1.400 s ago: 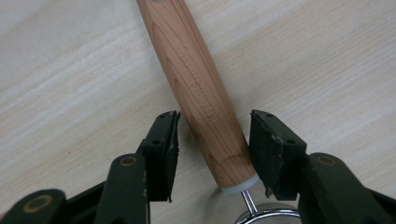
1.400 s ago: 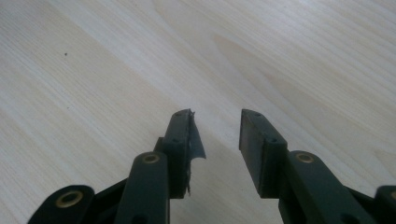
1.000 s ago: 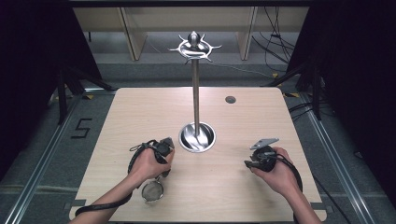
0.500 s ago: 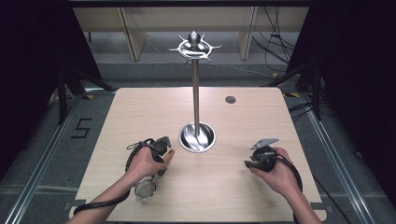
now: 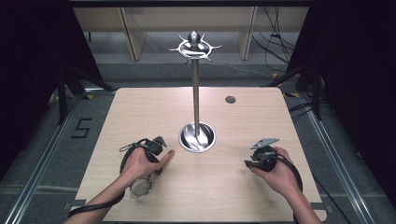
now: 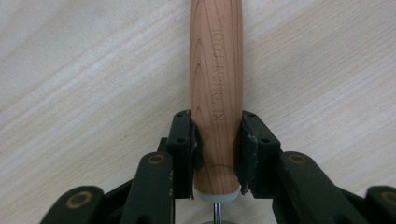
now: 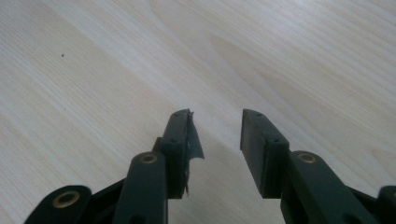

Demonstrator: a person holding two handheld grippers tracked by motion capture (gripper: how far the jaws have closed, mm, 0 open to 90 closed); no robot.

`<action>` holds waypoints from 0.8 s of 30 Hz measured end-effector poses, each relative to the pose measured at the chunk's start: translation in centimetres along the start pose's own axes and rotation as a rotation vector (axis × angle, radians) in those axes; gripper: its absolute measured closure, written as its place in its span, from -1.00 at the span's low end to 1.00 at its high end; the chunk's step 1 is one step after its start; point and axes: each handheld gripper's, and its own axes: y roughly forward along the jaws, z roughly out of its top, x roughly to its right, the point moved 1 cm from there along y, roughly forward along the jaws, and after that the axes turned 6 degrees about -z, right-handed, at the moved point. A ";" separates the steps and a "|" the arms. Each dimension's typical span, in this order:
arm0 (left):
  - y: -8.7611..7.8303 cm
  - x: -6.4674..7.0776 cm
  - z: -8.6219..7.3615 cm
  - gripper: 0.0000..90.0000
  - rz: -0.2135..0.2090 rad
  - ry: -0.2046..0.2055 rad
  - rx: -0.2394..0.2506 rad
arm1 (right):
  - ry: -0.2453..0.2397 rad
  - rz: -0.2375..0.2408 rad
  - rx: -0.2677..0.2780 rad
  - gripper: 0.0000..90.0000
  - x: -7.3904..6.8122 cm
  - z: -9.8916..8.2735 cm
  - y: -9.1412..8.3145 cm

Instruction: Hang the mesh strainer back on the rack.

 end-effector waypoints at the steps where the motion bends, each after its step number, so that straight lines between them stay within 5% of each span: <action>1: 0.0 0.0 -0.2 0.50 -0.007 0.003 0.034 | -0.008 -0.006 0.010 0.41 0.1 0.0 0.1; 8: -1.0 -0.2 -0.9 0.50 -0.058 -0.014 0.150 | 0.009 -0.003 0.003 0.40 0.0 0.0 0.0; 9: -1.2 -0.4 -1.0 0.50 -0.057 0.011 0.143 | 0.021 -0.005 0.040 0.40 0.0 -0.1 0.3; 11: -1.3 -0.3 -1.2 0.50 -0.077 -0.015 0.204 | 0.009 -0.007 0.021 0.40 0.0 -0.1 0.2; 13: -1.6 -0.5 -1.4 0.50 -0.081 0.000 0.234 | 0.010 -0.007 0.023 0.39 0.1 -0.1 0.2; 14: -1.9 -0.9 -1.4 0.50 -0.088 0.052 0.248 | 0.016 -0.004 0.024 0.39 0.0 -0.1 0.1; 16: -2.1 -1.1 -1.5 0.50 -0.106 0.076 0.273 | 0.004 -0.004 0.007 0.39 0.1 -0.1 0.0; 18: -2.4 -1.0 -1.6 0.50 -0.118 0.088 0.289 | 0.026 -0.006 0.044 0.39 0.0 -0.2 0.2; 19: -2.5 -1.0 -1.7 0.50 -0.122 0.092 0.305 | -0.007 -0.017 0.032 0.39 0.1 -0.2 0.2; 24: -3.1 -0.6 -1.7 0.50 -0.113 0.088 0.405 | -0.001 -0.016 0.032 0.39 0.1 -0.2 0.2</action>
